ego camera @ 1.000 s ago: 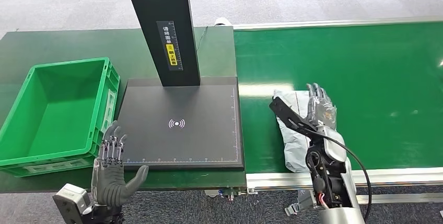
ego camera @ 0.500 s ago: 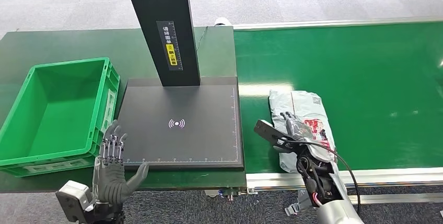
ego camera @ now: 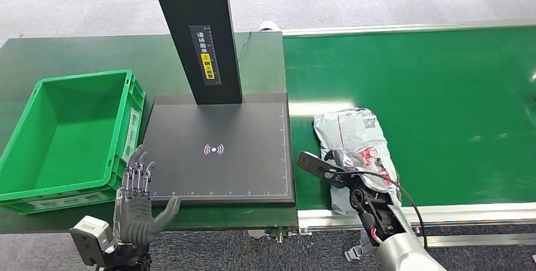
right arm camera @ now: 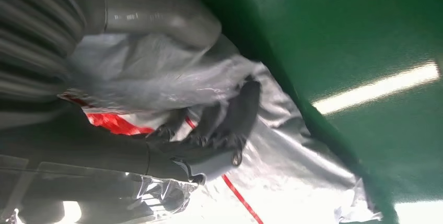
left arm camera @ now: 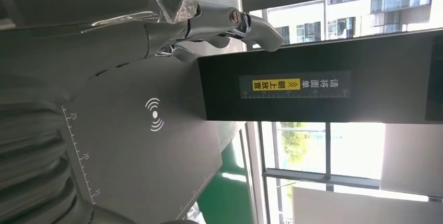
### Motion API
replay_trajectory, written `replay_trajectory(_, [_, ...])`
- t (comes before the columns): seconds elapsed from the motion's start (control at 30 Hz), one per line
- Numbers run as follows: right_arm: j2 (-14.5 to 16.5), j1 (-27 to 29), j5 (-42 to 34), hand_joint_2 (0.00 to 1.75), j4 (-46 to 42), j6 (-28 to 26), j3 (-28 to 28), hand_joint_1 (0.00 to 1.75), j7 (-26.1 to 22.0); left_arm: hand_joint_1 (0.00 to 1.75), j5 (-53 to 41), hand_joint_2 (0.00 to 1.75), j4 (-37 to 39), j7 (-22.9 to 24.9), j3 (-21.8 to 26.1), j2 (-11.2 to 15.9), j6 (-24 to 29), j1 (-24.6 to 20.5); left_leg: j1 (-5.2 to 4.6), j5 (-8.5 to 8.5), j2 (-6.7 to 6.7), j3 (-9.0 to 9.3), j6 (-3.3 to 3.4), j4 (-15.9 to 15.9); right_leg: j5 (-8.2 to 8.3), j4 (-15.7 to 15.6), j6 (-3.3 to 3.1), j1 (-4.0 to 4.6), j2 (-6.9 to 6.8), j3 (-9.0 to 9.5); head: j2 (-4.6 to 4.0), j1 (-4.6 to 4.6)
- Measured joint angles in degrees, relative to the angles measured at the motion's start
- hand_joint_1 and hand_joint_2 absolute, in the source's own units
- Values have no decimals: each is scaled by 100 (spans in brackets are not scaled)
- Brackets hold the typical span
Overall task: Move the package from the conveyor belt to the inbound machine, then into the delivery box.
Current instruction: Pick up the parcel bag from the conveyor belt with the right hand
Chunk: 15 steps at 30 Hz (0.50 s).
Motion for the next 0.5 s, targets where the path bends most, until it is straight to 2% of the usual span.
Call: replay_trajectory(0.5, [-1,-107,-136,175,252,69,214,175,-23,0,0,175,28,-1,2,-2,3,10,0,0,0,-1,0,0,0,0,0,0,0,0,0,0])
